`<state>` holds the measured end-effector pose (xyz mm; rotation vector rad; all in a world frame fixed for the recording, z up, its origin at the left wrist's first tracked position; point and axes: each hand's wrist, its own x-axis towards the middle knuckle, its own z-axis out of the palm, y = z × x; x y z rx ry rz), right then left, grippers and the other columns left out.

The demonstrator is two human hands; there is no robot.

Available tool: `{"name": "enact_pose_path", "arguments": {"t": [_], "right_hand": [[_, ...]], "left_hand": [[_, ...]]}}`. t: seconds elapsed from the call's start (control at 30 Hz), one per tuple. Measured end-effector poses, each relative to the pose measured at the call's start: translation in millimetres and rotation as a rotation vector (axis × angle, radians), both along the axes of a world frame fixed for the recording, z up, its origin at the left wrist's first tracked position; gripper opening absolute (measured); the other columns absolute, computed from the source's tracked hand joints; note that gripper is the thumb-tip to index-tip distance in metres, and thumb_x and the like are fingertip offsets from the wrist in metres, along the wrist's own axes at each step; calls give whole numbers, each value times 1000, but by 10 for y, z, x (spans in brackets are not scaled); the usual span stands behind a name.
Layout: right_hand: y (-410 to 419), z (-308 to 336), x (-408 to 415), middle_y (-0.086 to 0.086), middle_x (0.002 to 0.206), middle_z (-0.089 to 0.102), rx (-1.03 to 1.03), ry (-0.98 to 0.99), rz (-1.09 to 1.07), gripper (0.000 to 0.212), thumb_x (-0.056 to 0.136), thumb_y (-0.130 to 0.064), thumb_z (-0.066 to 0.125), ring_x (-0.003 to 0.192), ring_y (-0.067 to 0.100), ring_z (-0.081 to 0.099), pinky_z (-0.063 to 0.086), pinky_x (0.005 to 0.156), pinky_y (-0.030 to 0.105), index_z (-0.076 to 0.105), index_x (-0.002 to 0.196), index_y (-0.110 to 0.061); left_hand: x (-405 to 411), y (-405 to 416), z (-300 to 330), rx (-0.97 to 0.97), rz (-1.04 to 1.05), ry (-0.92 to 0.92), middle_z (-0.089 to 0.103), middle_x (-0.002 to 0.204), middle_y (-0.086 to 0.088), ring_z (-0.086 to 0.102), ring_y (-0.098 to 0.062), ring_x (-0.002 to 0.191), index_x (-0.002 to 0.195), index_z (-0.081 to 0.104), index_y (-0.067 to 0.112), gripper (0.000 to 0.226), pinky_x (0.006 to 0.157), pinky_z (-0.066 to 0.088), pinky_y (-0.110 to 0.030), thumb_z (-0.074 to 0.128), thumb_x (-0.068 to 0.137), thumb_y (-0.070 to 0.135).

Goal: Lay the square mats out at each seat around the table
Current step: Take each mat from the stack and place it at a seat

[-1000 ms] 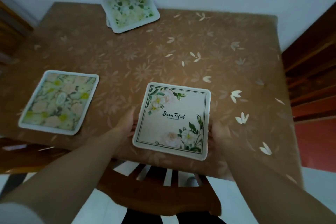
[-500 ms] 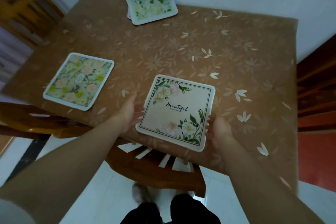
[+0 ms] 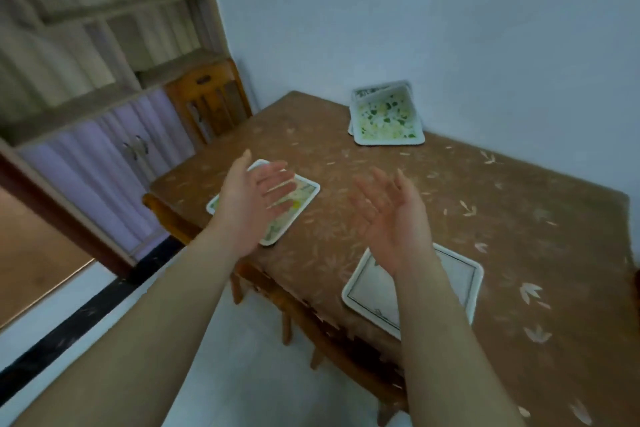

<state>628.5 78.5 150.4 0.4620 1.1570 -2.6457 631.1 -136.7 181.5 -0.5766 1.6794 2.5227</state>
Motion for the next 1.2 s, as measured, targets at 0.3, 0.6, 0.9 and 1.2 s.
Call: {"name": "enact_pose_path", "arguments": {"t": [0.3, 0.6, 0.9, 1.2], "right_hand": [[-2458, 1017, 416, 10, 136, 71, -139, 273, 112, 49, 104, -50, 50, 120, 31, 71, 55, 97, 47, 61, 142, -23], [-4326, 1338, 396, 9, 141, 68, -126, 328, 312, 52, 104, -51, 51, 122, 29, 70, 56, 98, 47, 55, 149, -25], [-5504, 985, -590, 3, 135, 72, -94, 339, 399, 45, 102, -52, 53, 117, 23, 73, 56, 99, 45, 62, 139, -28], [-6160, 889, -2225, -1, 127, 77, -103, 299, 328, 33, 103, -50, 52, 116, 22, 73, 57, 94, 42, 68, 125, -30]], "left_hand": [[1167, -2480, 1203, -123, 331, 353, 72, 130, -11, 70, -24, 117, 132, 65, 10, 64, 102, 52, -43, 30, 105, 57], [1539, -4113, 1360, -118, 515, 420, 78, 121, -7, 73, -22, 113, 125, 70, 15, 61, 95, 54, -43, 36, 101, 60], [677, -5191, 1044, -173, 620, 342, 79, 118, -6, 75, -22, 109, 127, 69, 14, 60, 96, 53, -46, 37, 100, 58], [-1132, -5805, 1124, -216, 560, 262, 79, 116, -8, 74, -24, 111, 122, 71, 12, 55, 90, 54, -43, 37, 104, 51]]}}
